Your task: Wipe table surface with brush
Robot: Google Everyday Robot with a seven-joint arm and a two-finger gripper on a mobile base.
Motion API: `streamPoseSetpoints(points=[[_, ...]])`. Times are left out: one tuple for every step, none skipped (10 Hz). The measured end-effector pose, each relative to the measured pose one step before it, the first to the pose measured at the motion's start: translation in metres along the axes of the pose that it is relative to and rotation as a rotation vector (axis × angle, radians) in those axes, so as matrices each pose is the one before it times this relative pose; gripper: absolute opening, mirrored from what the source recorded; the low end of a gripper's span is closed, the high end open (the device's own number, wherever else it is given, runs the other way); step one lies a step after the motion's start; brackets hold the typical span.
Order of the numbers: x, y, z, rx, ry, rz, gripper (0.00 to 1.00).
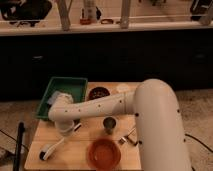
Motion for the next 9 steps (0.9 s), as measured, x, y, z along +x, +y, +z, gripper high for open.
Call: streamPoseSetpoints(points=[[0.00974,0.01135,-0.00732,-0.0052,0.01643,0.02013,0.0],[0.01233,0.01113,-0.00877,-0.00563,0.02825,0.03082,0.0],[0.00694,0.00329,-0.00516,0.00032,0.01849,0.02366,0.0],[0.01167,0.00008,-0.00576,0.00348,0.03242,0.03755,0.0],[0.00627,-0.0031,-0.00263,0.00667,0.01397,0.02366,0.0],[0.00605,-0.00539,-0.00183,0.01328,0.01181,0.01289,0.0],[0.00775,-0.0076,-0.00042,0.01649,0.00302,0.01958,0.0],[0.00402,-0.00796,0.00102,0.01736,-0.00319,0.00603,0.0],[-0.00084,-0.00822,0.00101,0.01623,-0.00979,-0.00241,0.0]])
